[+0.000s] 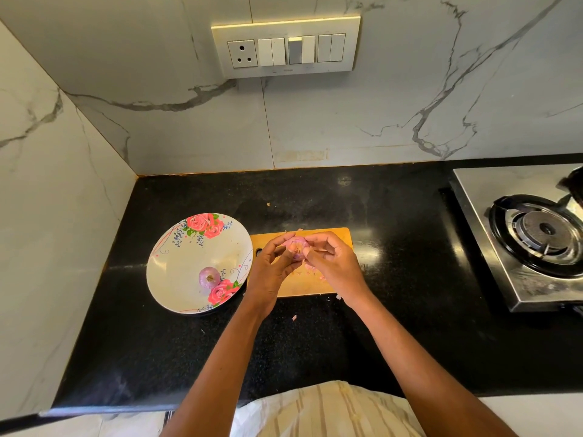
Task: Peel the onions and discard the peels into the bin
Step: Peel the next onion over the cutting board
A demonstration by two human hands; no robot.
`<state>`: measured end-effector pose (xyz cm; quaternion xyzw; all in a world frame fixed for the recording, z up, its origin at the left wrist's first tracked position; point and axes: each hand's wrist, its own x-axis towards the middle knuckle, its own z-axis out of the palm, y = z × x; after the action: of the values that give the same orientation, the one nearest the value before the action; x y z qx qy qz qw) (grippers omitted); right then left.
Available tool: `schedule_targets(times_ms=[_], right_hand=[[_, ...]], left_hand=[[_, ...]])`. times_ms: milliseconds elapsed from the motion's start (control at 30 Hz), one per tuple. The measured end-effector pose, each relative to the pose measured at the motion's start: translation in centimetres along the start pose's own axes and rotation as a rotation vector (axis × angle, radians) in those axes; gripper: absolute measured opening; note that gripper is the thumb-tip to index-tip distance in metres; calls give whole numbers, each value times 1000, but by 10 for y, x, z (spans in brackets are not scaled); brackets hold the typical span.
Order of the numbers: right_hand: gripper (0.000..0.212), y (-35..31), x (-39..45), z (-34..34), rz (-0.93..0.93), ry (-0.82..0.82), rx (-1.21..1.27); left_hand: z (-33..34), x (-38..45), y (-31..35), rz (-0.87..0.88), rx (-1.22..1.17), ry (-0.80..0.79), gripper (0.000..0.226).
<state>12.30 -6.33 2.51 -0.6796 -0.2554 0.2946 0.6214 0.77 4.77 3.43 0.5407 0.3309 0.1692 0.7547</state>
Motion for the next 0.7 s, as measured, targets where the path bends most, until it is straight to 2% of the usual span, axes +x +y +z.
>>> schedule_targets(times_ms=[167, 267, 400, 700], right_hand=[[16, 4, 0, -1, -19, -14, -4], [17, 4, 1, -1, -18, -21, 3], [21, 3, 1, -3, 45, 52, 74], [21, 1, 2, 0, 29, -42, 62]], left_hand=[[-1, 2, -1, 10, 74, 19, 47], [-2, 1, -3, 19, 81, 28, 44], [-1, -1, -4, 4, 38, 22, 43], [-3, -1, 1, -11, 23, 14, 40]])
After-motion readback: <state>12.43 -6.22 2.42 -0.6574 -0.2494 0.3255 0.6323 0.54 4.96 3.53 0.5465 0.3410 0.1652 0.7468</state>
